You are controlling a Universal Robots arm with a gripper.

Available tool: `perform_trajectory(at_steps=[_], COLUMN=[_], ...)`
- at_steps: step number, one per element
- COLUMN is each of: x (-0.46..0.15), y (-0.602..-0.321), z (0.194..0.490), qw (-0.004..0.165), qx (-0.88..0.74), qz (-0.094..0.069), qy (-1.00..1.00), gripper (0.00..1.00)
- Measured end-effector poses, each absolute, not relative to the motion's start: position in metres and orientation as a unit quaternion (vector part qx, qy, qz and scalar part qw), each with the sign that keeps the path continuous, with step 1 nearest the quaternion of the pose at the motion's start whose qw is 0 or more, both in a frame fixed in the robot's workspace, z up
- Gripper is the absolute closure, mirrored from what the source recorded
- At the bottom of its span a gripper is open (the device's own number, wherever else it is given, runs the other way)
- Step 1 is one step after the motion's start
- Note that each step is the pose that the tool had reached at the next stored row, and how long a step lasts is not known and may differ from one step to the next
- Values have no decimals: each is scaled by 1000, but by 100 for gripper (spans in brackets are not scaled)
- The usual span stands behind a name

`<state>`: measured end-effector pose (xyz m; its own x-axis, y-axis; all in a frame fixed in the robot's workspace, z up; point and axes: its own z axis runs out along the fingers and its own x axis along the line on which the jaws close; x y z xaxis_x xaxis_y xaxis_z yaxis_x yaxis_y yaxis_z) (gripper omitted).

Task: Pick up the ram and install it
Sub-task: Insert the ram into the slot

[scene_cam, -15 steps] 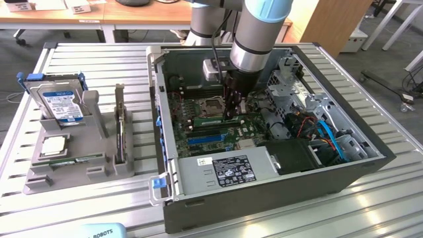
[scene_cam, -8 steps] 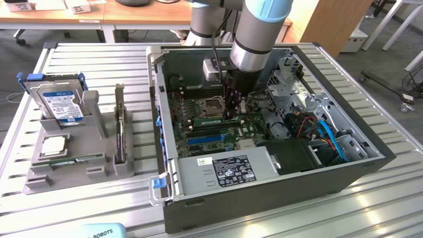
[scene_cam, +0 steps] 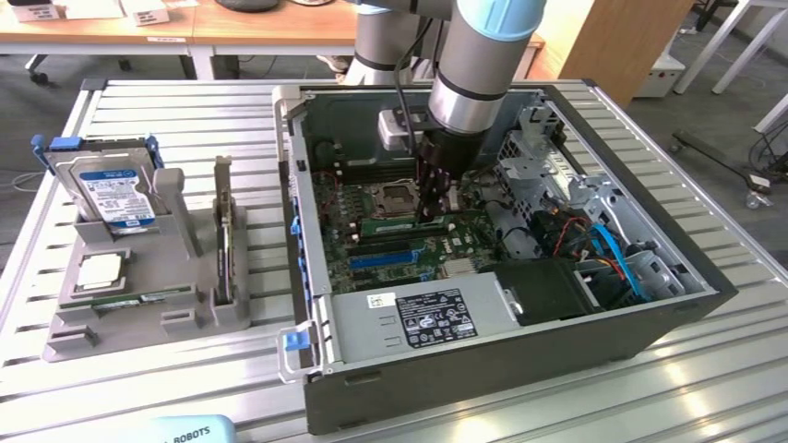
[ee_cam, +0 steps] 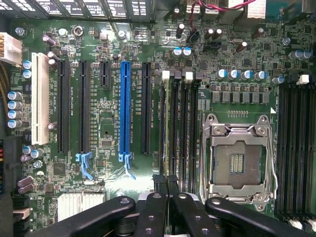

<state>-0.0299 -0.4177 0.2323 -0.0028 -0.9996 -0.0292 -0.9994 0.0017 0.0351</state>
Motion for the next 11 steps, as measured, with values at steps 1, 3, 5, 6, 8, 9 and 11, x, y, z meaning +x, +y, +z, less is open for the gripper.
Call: perform_trajectory(at_steps=[1,3,5,6,8,9,11], x=[-30,-30,-30,-30,-30,-30,-30], y=[-418,-418,-418,-418,-418,-418,-418], z=[232,232,232,232,232,232,232], qw=[2,2,2,2,2,2,2], qx=[707,708,708,708,708,708,708], qz=[-23,-23,-23,-23,-23,-23,-23], qy=[-707,-706,-706,-706,-706,-706,-706], gripper=[88,88,88,88,88,88,88])
